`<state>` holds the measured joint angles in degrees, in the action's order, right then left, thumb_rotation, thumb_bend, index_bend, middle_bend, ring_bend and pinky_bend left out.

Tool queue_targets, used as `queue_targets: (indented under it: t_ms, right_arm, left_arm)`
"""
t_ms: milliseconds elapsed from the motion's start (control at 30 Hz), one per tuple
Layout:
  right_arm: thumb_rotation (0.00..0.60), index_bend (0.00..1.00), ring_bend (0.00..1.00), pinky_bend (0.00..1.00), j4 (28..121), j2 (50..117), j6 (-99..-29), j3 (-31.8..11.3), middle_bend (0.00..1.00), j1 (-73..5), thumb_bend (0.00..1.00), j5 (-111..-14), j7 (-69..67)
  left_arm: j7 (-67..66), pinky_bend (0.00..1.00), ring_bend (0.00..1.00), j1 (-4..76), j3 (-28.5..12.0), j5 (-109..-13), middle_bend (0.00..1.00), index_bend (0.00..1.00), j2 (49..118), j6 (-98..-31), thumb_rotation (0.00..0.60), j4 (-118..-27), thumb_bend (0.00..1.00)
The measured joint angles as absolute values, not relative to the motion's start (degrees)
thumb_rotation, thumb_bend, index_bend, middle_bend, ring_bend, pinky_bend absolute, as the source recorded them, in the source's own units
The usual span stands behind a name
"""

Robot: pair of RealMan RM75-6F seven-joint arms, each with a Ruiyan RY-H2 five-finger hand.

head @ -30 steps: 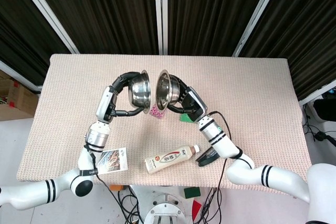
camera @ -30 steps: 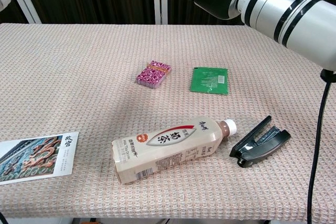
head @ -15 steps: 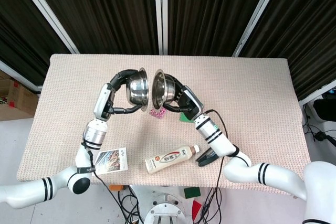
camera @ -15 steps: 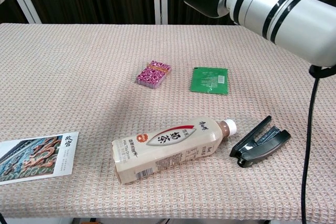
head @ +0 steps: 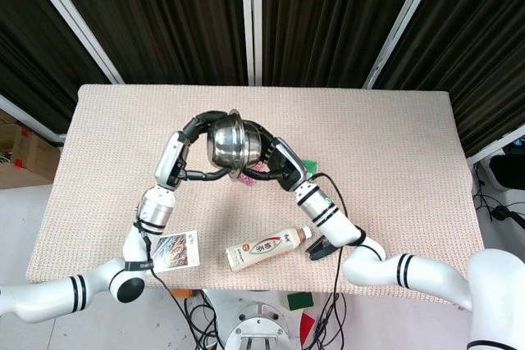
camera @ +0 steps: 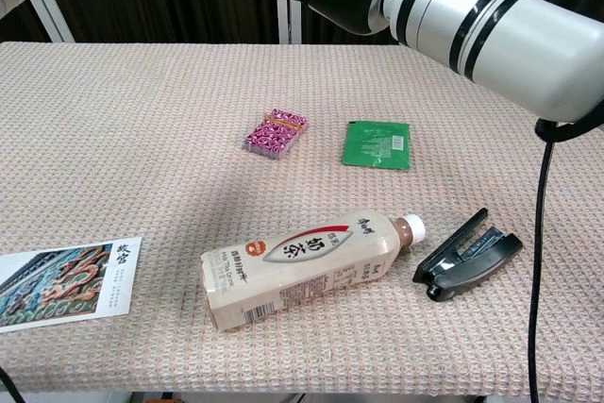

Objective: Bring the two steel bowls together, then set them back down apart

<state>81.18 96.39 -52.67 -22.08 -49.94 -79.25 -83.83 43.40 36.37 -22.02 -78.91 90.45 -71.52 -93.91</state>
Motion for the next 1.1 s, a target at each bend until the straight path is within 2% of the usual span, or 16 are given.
queue_targets:
  t_ms: [167,567,767,967,1100]
  right_arm:
    - [0.6,0.67,0.45,0.43,81.13,95.18,-54.0,-22.46,0.51,-48.17,0.39,-78.24,-85.25]
    - [0.6,0.67,0.45,0.43,81.57,96.55,-52.5,-22.28,0.51,-50.46,0.39,-79.58,-83.98]
    - [0.6,0.67,0.46,0.44,80.82,92.73,-54.69,-20.94,0.51,-46.49,0.39,-79.2,-83.37]
    - [0.6,0.67,0.48,0.46,80.38,87.43,-55.87,-17.75,0.51,-42.91,0.39,-79.06,-73.26]
    - [0.6,0.67,0.49,0.46,81.75,83.38,-56.57,-15.2,0.52,-40.64,0.39,-77.59,-57.01]
  left_arm:
    - [44.75,0.64,0.5,35.11,-22.07,-78.43,0.56,0.52,89.22,-72.64,0.6,-94.05,0.19]
    - [42.26,0.64,0.5,37.46,-21.74,-78.23,0.56,0.52,91.25,-70.85,0.6,-93.2,0.19]
    - [42.79,0.65,0.5,33.69,-21.44,-76.95,0.56,0.53,87.65,-73.15,0.6,-93.02,0.2]
    - [36.85,0.65,0.51,30.39,-20.05,-72.45,0.57,0.54,81.31,-72.04,0.6,-91.9,0.2]
    - [26.1,0.66,0.51,29.5,-17.72,-69.62,0.57,0.54,76.73,-69.21,0.6,-91.46,0.2]
